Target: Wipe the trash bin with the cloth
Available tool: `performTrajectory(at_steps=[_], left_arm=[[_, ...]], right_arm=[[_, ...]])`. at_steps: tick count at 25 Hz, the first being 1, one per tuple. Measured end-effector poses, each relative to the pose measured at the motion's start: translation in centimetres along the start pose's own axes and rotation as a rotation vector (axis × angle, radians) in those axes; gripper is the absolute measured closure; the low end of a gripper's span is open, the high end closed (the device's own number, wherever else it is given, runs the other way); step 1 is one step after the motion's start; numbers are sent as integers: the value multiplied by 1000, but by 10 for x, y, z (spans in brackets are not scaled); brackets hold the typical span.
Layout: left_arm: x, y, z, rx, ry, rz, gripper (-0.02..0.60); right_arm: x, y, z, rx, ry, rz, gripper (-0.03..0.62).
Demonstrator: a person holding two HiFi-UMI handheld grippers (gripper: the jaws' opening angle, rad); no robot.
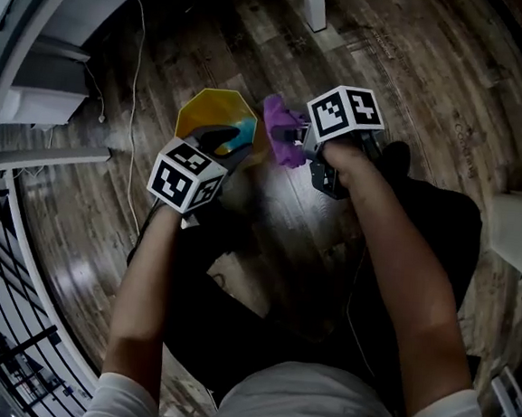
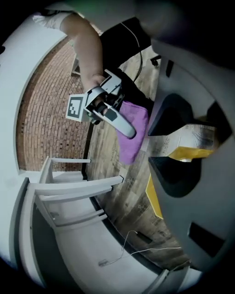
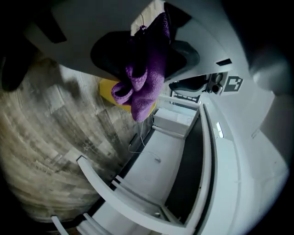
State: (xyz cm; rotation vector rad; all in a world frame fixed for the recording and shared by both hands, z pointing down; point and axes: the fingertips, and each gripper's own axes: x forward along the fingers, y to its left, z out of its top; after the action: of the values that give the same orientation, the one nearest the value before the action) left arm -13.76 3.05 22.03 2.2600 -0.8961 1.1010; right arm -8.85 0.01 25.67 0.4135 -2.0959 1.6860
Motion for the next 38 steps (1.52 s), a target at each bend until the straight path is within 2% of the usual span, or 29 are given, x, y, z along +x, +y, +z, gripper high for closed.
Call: performTrajectory(at_steps=[4, 9, 12, 14, 18, 22, 26, 28, 31, 35, 38], left_arm=[[4, -6, 5, -16, -57, -43, 439], [7, 0, 10, -114, -86, -69, 445], [-9, -8, 4, -192, -87, -67, 446], [-14, -16, -8, -210, -85, -52, 446], [-9, -19, -29, -213, -122, 19, 446], [-17, -31, -28, -116, -121, 70, 446], [-29, -38, -34, -68, -81, 100, 446], [-31, -35, -51, -67, -42, 114, 446], [-29, -23, -61, -89, -29, 150, 446], [-11, -17, -70, -116, -20, 143, 446], [-5, -14, -68, -121, -24, 166, 446]], right_arm=[[-4, 15, 11, -66, 32, 9, 407], [-2, 20, 13, 14, 66, 41, 407], [-6, 32, -7, 37, 97, 68, 407], [-6, 36, -16, 33, 92, 92, 407], [0, 23, -12, 17, 25, 93, 407], [-5, 31, 3, 12, -53, 117, 407], [-16, 28, 7, 128, -197, 118, 407], [-10, 10, -3, 186, -220, 88, 407], [1, -16, -10, 267, -243, 66, 407], [15, -46, -15, 377, -294, 94, 407], [28, -63, -13, 446, -356, 134, 407]])
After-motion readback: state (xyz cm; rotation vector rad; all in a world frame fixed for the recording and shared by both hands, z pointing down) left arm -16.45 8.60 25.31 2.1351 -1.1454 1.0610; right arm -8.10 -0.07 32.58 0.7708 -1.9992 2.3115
